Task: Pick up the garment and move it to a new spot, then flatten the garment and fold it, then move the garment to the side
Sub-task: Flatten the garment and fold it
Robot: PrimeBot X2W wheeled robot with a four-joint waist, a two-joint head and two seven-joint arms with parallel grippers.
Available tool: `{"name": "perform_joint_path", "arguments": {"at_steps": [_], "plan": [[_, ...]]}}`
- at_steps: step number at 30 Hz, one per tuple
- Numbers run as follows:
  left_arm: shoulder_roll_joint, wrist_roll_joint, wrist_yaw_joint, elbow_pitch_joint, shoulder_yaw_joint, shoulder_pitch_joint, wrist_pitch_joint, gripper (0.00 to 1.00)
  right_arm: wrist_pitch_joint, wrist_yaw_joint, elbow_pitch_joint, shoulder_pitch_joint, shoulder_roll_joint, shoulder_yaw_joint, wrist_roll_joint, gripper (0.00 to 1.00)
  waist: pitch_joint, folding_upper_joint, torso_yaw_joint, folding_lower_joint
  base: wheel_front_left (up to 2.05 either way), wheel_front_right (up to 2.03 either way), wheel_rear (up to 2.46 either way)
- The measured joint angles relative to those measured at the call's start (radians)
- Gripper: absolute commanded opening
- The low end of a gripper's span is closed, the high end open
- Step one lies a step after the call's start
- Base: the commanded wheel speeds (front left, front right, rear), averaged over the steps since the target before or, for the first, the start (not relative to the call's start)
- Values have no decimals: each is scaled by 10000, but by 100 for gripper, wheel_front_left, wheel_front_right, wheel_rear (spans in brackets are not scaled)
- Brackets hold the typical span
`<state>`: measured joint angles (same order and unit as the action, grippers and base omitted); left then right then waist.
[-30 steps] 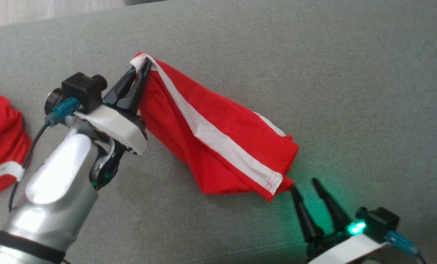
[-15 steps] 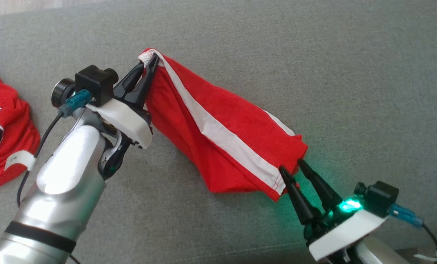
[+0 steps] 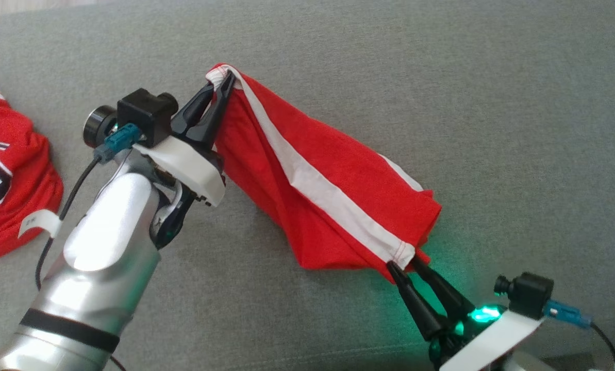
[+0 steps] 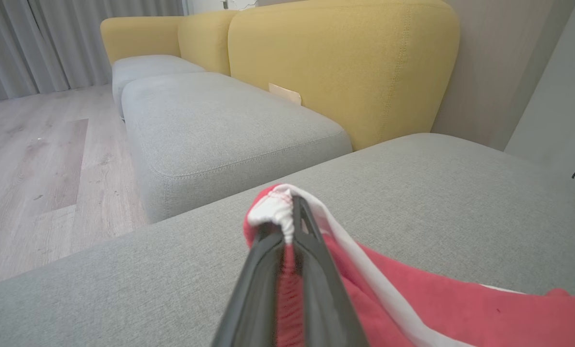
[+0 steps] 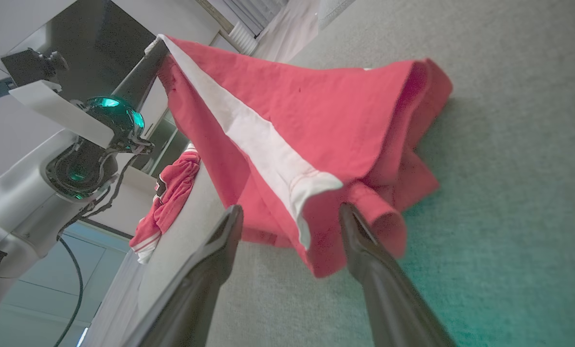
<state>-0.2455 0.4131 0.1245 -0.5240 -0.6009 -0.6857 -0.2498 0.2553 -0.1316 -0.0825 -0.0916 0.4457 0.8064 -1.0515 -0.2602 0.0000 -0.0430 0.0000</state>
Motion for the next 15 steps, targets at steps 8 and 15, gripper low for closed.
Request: {"name": "perform_joint_path", "arguments": {"at_steps": [8, 15], "plan": [[19, -67, 2, -19, -128, -97, 0, 0, 0, 2, 38, -434, -88, 199, -602, 0, -94, 0, 243, 0, 0, 0, 0], [-102, 127, 2, -42, -165, -238, 0, 0, 0, 2, 167, -587, -6, -301, -823, 0, 14, 0, 171, 0, 0, 0, 0]]}}
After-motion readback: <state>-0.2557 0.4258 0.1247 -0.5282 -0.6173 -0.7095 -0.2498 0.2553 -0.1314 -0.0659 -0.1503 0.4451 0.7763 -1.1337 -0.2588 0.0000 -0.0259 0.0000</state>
